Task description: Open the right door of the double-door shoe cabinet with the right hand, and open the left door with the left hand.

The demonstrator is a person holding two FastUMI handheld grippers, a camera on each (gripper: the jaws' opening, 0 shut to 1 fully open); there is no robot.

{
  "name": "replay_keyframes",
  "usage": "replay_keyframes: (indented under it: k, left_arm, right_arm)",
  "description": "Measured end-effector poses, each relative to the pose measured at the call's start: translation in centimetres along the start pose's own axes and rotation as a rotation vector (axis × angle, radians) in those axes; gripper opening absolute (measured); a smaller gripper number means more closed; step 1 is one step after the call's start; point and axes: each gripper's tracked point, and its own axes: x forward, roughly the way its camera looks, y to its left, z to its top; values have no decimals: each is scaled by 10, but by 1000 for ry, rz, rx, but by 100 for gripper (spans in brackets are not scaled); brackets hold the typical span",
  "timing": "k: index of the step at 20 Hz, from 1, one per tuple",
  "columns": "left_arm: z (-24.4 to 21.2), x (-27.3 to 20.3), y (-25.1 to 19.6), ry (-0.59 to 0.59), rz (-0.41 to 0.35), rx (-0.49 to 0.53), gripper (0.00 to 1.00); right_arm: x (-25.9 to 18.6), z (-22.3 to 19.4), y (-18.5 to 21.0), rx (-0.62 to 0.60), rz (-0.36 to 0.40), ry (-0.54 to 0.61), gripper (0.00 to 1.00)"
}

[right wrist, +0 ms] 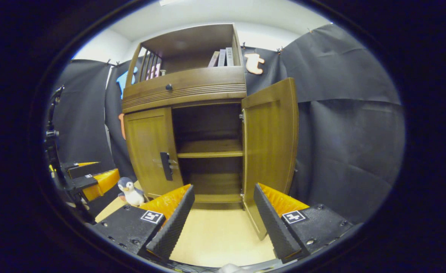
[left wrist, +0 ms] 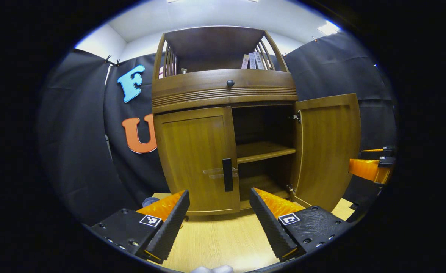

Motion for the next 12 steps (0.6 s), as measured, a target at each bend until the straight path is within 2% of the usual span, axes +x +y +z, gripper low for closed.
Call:
replay_keyframes:
  k: [3,4,5,12]
  left_arm:
    - [-3,25,0,-15,-21,-13,96]
    - [-3,37,-1,-24,-30,-15,100]
    - [-2,50,-1,-34,-31,-13,96]
    - [-21,155,-10,-56,-52,-31,96]
  right_arm:
    - [4,5,3,8,-35,6,100]
    - [4,10,2,19,-48,-8,100]
    - [4,13,1,28,-59,-14,100]
    - [6,28,1,34,-105,-7,99]
